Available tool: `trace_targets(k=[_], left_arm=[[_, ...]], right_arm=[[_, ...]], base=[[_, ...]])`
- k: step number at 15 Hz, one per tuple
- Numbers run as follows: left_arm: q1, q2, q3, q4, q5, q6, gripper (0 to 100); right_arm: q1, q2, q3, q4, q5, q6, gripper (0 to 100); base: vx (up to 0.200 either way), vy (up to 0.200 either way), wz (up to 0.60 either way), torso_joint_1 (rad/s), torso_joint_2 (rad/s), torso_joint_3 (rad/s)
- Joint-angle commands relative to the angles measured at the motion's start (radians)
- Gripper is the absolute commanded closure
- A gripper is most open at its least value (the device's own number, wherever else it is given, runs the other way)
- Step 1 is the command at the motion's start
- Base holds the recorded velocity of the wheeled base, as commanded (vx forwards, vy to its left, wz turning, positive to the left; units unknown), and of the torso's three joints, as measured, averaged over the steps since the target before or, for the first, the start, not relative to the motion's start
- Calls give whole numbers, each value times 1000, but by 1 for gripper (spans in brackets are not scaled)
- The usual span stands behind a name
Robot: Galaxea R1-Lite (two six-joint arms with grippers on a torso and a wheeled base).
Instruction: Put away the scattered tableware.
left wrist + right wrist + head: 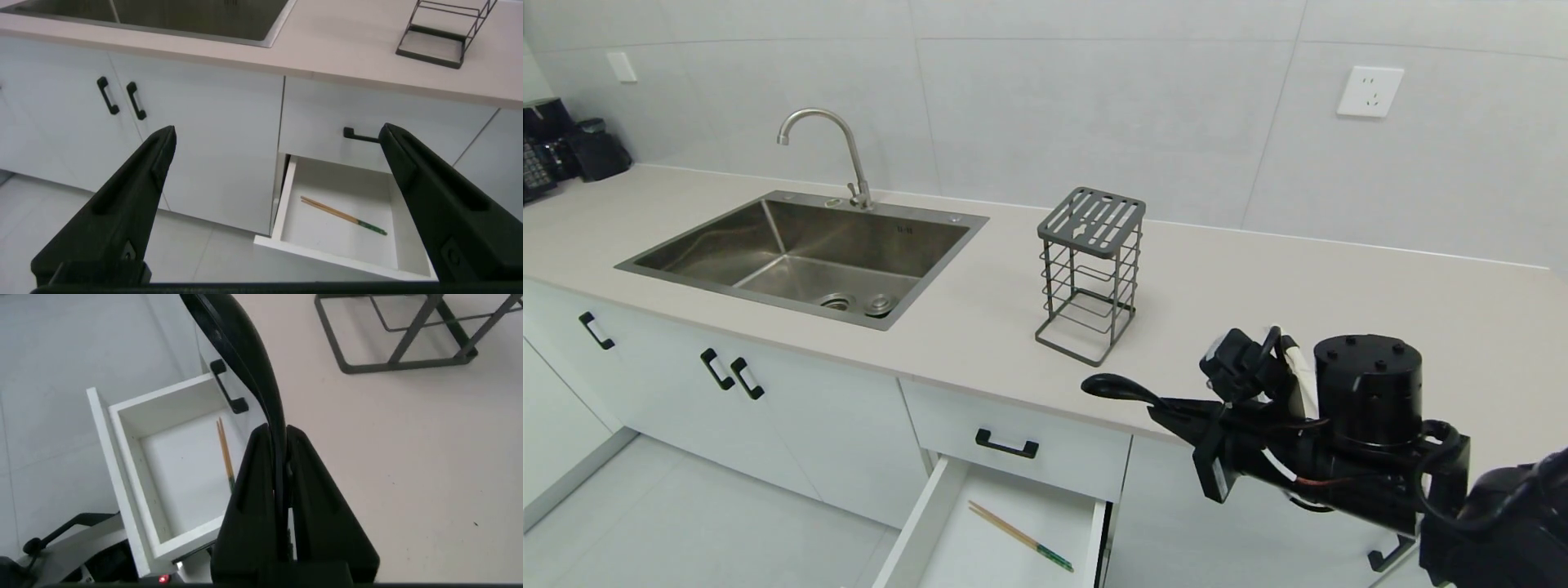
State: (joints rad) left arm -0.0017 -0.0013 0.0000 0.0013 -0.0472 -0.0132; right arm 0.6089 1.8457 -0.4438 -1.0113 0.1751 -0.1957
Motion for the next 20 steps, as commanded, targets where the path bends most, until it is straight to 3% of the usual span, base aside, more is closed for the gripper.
trace_targets(k=[1,12,18,20], left_arm=[[0,1,0,0,0,-1,0],[0,1,0,0,0,-1,0],[0,1,0,-1,0,-1,0],[0,1,0,0,0,-1,0]], right_arm=[[31,-25,2,0,-2,-1,100],[287,47,-148,10,-69,36,100],[327,104,-188,16,-62,62,100],[334,107,-242,76,-51,59,100]], base=[[0,0,0,0,0,0],[0,0,0,0,0,0],[0,0,0,0,0,0],[0,0,0,0,0,0]])
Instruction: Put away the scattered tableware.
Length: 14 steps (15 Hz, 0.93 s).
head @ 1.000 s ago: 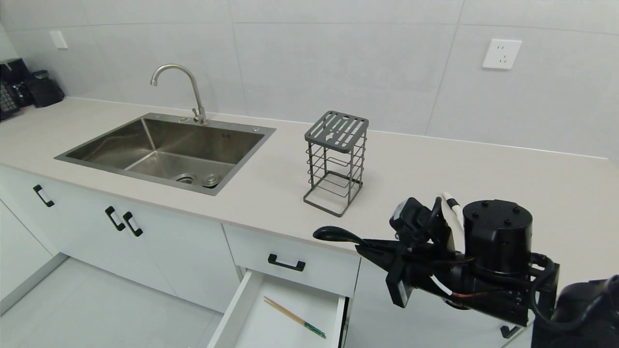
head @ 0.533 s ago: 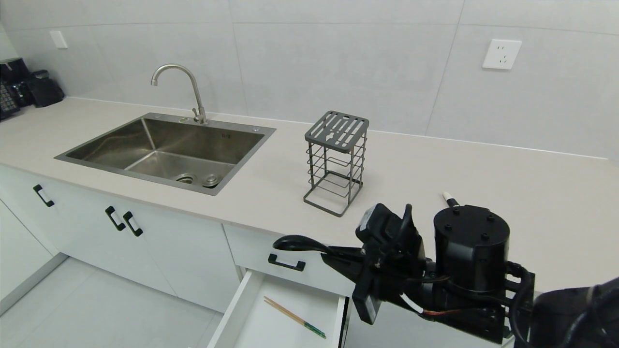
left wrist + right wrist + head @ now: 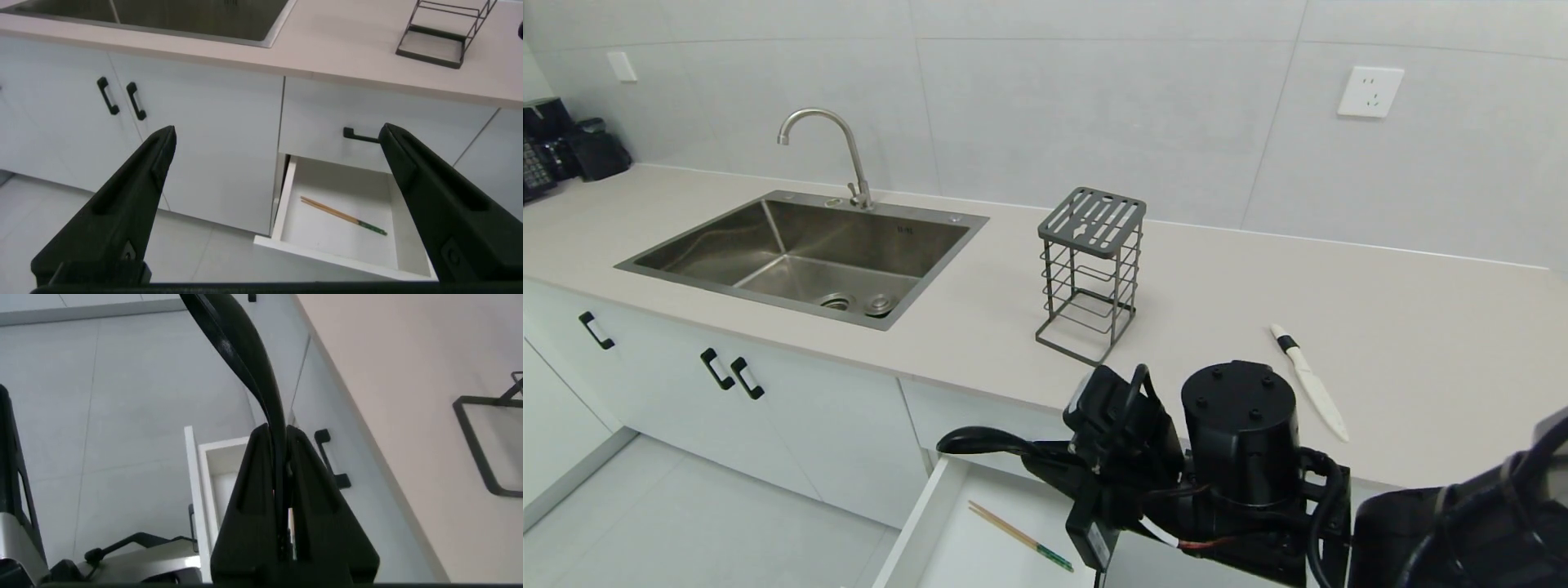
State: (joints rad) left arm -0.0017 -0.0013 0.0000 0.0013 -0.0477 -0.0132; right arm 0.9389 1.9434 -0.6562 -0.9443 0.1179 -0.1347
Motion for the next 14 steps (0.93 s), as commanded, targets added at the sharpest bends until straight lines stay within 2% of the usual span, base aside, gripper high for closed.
trace_targets(k=[1,4,8,11,14], left_arm=[[0,1,0,0,0,-1,0],[0,1,0,0,0,-1,0],[0,1,0,0,0,-1,0],[0,1,0,-1,0,-1,0],[0,1,0,0,0,-1,0]], right_arm=[[6,12,-60,35,36,-5,100],[4,28,-141,154,120,-2,100],[6,32,-138,156,120,-17,100],[18,32,-143,159,118,-89,100],[41,25,-178,151,115,-89,100]], base=[[0,0,0,0,0,0],[0,0,0,0,0,0],[0,0,0,0,0,0],[0,0,0,0,0,0],[0,0,0,-165,328,170]])
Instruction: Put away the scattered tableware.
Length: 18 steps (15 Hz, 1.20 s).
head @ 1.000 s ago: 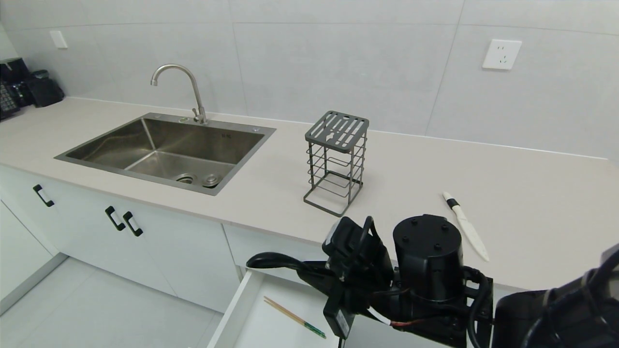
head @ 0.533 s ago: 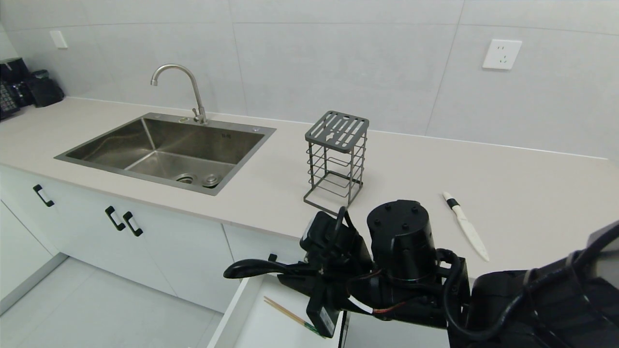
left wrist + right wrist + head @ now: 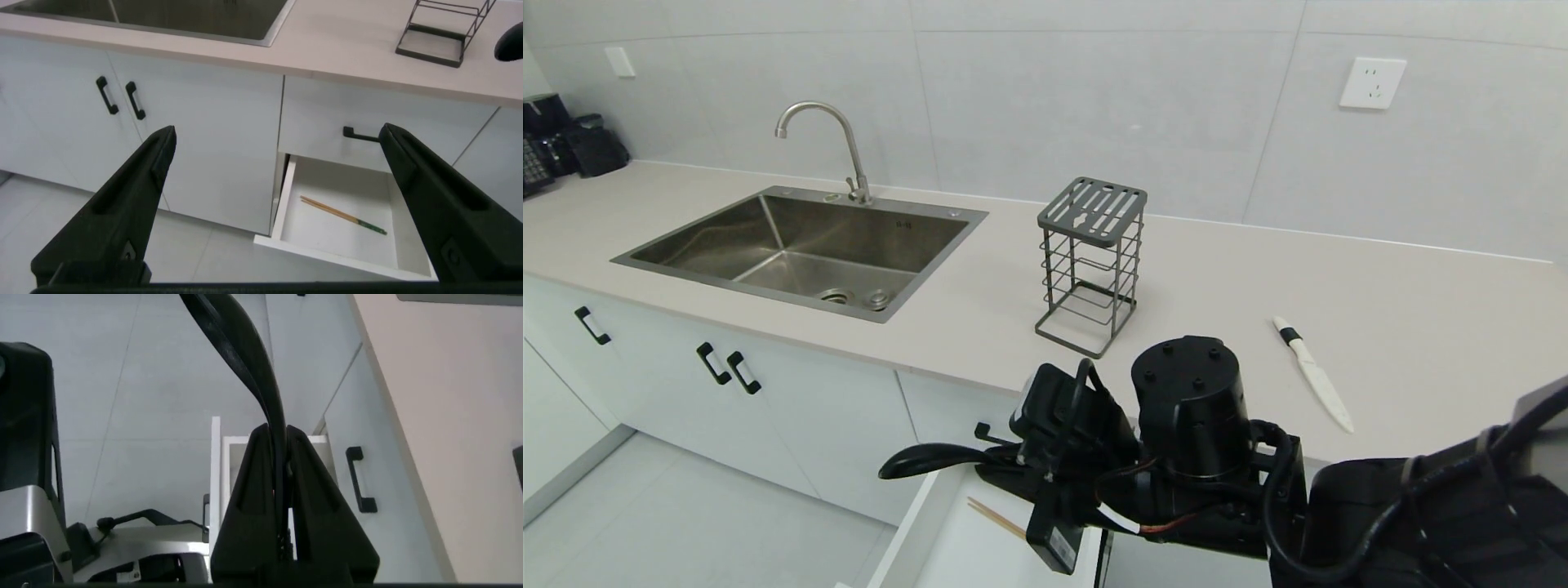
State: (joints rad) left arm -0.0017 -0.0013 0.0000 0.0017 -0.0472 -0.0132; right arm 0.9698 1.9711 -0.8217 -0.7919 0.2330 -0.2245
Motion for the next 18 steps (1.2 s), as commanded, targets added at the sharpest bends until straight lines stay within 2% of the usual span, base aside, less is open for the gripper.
trace_targets(k=[1,7,18], left_arm=[[0,1,0,0,0,-1,0],[0,1,0,0,0,-1,0],[0,1,0,0,0,-1,0]], right_arm=[[21,-3,-22,-3,0,-1,100],[37,5,-54,-3,0,4,100],[43,5,-54,-3,0,4,100]], base=[[0,0,0,-237,491,242],[0,0,0,-145,291,144],[0,0,0,-254,492,241]])
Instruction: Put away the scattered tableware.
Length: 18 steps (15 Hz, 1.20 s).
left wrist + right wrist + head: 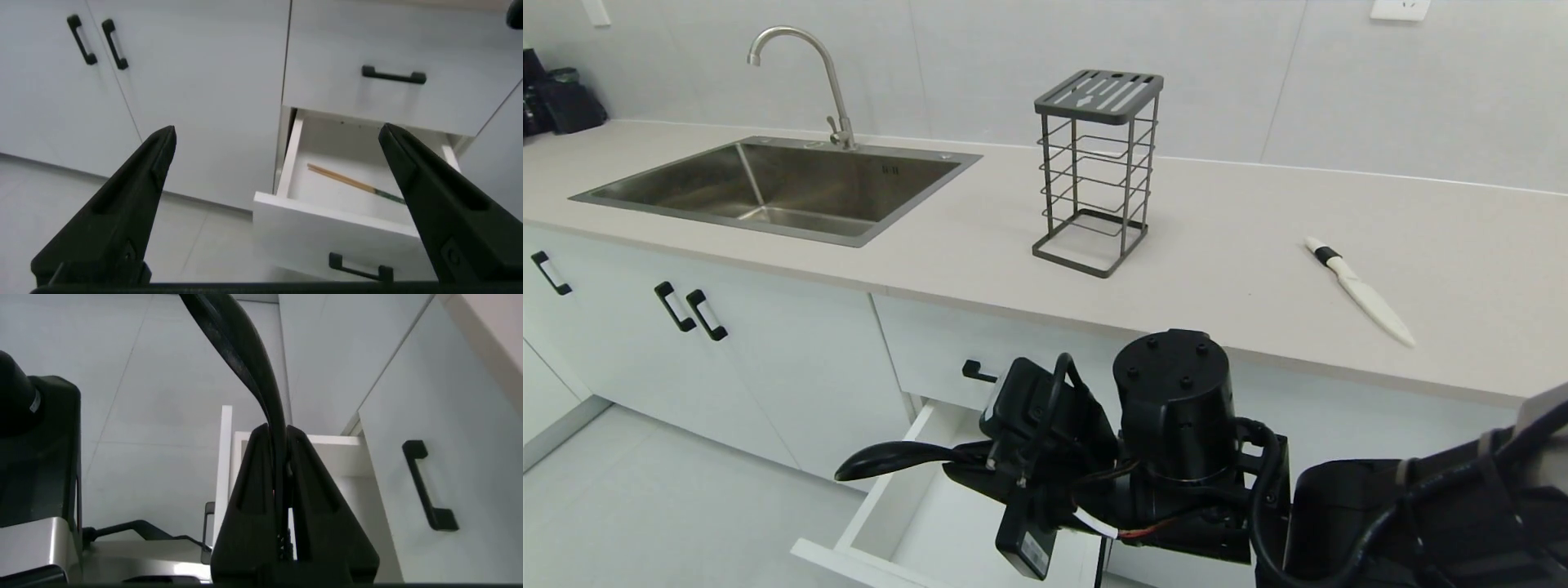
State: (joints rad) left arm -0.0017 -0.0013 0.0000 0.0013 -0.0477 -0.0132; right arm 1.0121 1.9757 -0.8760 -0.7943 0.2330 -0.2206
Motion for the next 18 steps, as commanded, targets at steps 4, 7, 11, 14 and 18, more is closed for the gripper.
trace_targets(k=[4,7,11,14,18], left_arm=[[0,1,0,-1,0,-1,0],[0,1,0,-1,0,-1,0],[0,1,0,0,0,-1,0],[0,1,0,0,0,-1,0],[0,1,0,0,0,-1,0]], right_arm=[[0,0,-6,0,0,0,100],[3,2,-35,0,0,3,100],[26,-2,-101,9,-1,-6,100],[72,-25,-89,23,0,4,100],[51,-92,-24,-16,-14,106,100]], base=[[0,0,0,-253,474,220],[0,0,0,-248,395,157],[0,0,0,-188,273,118],[0,0,0,-37,124,41],[0,0,0,-3,68,25]])
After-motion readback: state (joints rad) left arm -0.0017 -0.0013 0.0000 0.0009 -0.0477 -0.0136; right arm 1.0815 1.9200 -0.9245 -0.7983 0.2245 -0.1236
